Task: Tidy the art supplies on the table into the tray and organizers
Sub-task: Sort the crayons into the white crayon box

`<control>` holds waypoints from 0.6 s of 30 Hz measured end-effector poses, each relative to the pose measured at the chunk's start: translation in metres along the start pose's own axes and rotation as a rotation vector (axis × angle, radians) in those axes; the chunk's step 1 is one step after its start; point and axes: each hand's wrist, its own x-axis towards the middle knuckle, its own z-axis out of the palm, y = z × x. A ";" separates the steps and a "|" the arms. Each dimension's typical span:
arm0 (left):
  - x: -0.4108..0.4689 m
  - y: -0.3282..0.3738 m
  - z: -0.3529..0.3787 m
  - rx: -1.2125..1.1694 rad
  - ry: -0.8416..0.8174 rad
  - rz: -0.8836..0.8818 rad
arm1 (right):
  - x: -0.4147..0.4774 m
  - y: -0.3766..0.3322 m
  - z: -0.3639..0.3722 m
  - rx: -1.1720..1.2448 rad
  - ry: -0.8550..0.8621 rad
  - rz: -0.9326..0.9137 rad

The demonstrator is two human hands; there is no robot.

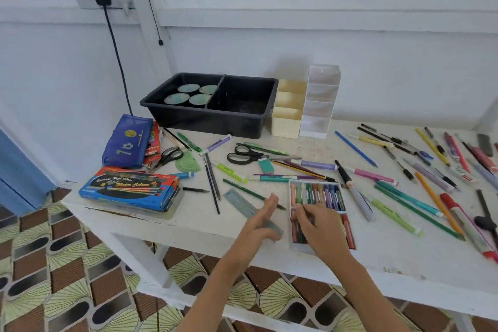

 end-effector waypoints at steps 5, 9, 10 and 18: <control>0.000 0.028 -0.012 -0.115 0.242 0.028 | 0.030 -0.022 0.012 0.159 -0.002 0.063; 0.001 0.052 -0.037 -0.122 0.416 0.117 | 0.060 -0.054 0.036 0.349 -0.138 0.084; -0.001 0.056 -0.045 -0.119 0.460 0.135 | 0.065 -0.064 0.043 0.383 -0.164 0.079; -0.014 0.068 -0.118 -0.092 0.797 0.207 | 0.103 -0.135 0.101 0.594 -0.405 0.048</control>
